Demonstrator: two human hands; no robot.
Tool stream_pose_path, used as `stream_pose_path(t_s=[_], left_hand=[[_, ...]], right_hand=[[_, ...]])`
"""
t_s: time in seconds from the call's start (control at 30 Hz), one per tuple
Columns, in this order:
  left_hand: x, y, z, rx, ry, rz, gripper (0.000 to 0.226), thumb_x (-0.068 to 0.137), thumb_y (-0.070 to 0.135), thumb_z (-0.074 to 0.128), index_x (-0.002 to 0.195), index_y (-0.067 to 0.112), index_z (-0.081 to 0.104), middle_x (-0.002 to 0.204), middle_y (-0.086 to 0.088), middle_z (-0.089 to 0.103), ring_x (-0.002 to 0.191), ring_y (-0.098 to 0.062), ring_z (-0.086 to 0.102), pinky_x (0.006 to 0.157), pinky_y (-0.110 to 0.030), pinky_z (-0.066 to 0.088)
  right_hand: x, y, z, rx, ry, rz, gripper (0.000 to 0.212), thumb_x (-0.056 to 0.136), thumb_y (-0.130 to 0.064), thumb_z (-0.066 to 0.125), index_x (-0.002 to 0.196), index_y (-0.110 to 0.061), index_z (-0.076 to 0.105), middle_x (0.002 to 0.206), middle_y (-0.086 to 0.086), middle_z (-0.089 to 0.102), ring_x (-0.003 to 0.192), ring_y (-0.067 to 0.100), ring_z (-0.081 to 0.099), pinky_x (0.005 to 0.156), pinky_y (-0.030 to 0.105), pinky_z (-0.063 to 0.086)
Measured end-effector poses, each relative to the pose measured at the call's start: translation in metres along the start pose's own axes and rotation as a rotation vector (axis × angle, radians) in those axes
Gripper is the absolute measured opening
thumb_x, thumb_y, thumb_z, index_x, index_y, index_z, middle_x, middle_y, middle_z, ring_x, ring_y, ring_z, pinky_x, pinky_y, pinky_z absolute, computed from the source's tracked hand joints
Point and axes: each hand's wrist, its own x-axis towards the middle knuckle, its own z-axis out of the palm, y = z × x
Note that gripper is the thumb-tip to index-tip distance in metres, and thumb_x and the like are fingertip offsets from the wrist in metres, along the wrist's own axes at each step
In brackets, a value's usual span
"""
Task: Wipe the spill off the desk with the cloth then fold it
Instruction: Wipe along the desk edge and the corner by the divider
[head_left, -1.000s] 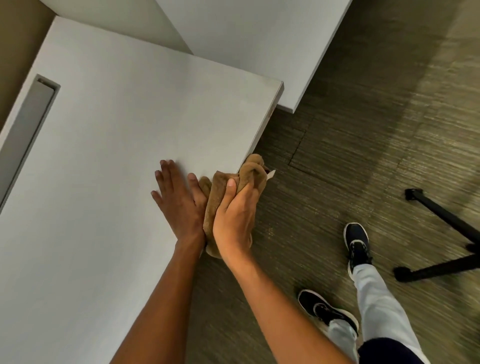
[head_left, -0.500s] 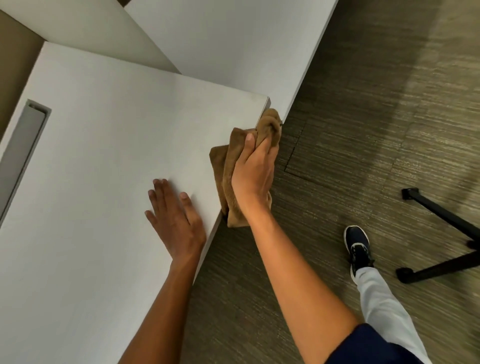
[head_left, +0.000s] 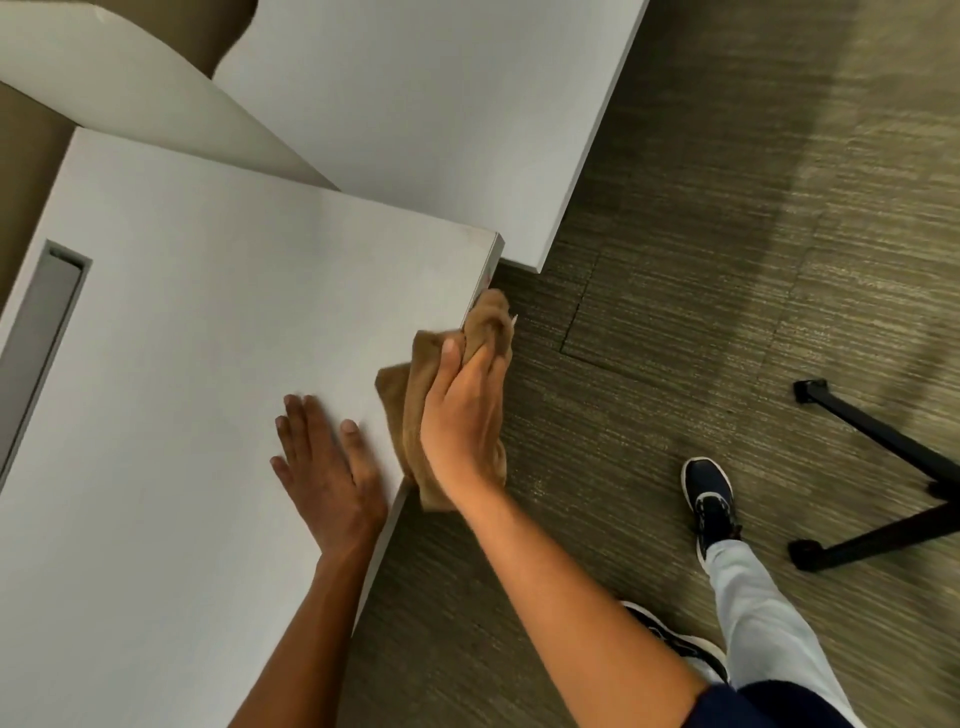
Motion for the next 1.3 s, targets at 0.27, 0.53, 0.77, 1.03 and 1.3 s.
stream_pose_path(t_s=[0.27,0.53,0.77,1.03,1.3], left_hand=[[0.001,0.003,0.001,-0.017,0.019,-0.017,0.062,0.102,0.051,0.015,0.159,0.024,0.009,0.167,0.008,0.003,0.153,-0.008,-0.003,0.124,-0.042,-0.003],[0.001,0.004,0.0,-0.03,0.03,-0.032,0.064,0.101,0.053,0.014,0.158,0.025,0.008,0.167,0.009,0.002,0.153,-0.009,-0.002,0.125,-0.042,-0.004],[0.003,0.006,-0.001,-0.003,0.024,-0.031,0.064,0.101,0.049,0.014,0.159,0.02,0.011,0.167,0.004,0.006,0.154,-0.014,0.0,0.124,-0.046,-0.002],[0.001,0.005,-0.005,-0.051,0.026,-0.013,0.067,0.099,0.049,0.013,0.158,0.017,0.013,0.167,0.002,0.008,0.154,-0.016,0.002,0.125,-0.044,-0.002],[0.003,-0.004,0.001,-0.037,0.03,-0.009,0.066,0.101,0.056,0.01,0.158,0.025,0.01,0.167,0.008,0.005,0.153,-0.009,-0.001,0.124,-0.04,-0.003]], right_hand=[[0.072,-0.01,-0.008,0.041,-0.03,0.053,0.05,0.105,-0.043,0.03,0.147,-0.016,0.032,0.126,0.009,0.052,0.108,0.022,0.057,0.088,0.033,0.049],[0.095,-0.015,-0.011,0.086,-0.075,0.121,0.052,0.104,-0.046,0.029,0.151,-0.023,0.029,0.134,0.012,0.049,0.111,0.021,0.058,0.084,0.031,0.049],[-0.016,0.01,-0.004,0.082,-0.12,0.057,0.041,0.104,-0.05,0.028,0.144,-0.04,0.024,0.129,-0.01,0.042,0.093,-0.02,0.046,0.065,-0.001,0.037],[-0.094,0.026,-0.004,0.01,-0.187,0.074,0.043,0.104,-0.048,0.03,0.142,-0.03,0.036,0.121,-0.021,0.038,0.105,-0.026,0.039,0.087,-0.003,0.032],[0.086,-0.008,-0.013,0.056,-0.051,0.074,0.04,0.103,-0.047,0.033,0.129,-0.022,0.05,0.114,-0.002,0.053,0.094,0.009,0.054,0.075,0.02,0.038]])
